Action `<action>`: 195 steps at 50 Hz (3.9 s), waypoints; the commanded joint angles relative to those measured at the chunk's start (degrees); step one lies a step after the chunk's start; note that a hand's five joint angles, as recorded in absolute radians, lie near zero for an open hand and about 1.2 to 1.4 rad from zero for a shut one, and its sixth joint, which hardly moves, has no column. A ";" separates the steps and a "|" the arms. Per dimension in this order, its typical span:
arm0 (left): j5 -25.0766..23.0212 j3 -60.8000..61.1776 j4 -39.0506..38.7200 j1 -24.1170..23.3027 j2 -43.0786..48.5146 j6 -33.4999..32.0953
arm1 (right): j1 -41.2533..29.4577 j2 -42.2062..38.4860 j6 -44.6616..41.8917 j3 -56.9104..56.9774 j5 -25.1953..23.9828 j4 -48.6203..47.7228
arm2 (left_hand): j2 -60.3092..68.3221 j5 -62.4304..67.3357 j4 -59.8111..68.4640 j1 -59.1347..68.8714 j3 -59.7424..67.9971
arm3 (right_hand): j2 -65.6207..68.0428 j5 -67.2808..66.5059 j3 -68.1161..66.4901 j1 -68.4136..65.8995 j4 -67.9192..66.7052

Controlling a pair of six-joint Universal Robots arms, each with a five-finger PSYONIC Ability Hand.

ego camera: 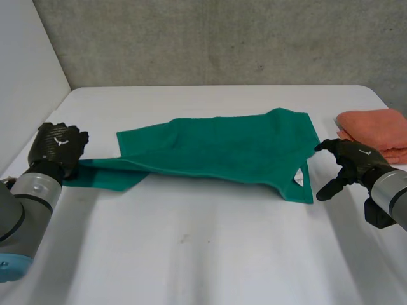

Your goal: Fold the laundry.

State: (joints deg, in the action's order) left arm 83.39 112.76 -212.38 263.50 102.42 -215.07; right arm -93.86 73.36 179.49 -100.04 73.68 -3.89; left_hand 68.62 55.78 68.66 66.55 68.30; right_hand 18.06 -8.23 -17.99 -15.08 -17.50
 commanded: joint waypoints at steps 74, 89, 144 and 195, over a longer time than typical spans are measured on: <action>-0.16 0.62 -0.06 -0.09 0.15 1.23 | -11.43 -28.89 -16.53 29.45 6.47 1.08 | 11.38 14.22 11.34 13.45 11.70 | 61.94 -61.77 -62.01 -64.92 -62.50; 0.02 0.88 0.82 -0.97 -1.95 0.79 | -10.73 -22.30 -26.54 30.52 7.09 8.27 | 11.38 14.22 11.34 13.45 11.70 | 61.94 -61.77 -62.01 -64.92 -62.50; -5.52 -0.53 12.95 0.08 0.32 -4.39 | -7.83 -24.49 -28.05 21.37 1.81 2.31 | -46.97 -44.13 -47.01 -44.90 -46.64 | 20.95 -20.78 -21.02 -23.93 -21.51; -5.43 -0.88 13.39 0.26 2.61 -2.55 | -8.44 -30.73 -27.79 32.98 2.43 1.25 | -44.44 -41.61 -44.49 -42.38 -44.12 | 45.87 -45.70 -45.94 -48.85 -46.43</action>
State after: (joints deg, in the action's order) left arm 77.94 111.83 -199.01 263.76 104.96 -217.62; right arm -102.31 42.20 151.84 -67.08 76.03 -2.77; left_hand 20.96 10.30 20.65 21.68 20.92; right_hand 59.03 -47.53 -59.50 -50.30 -59.64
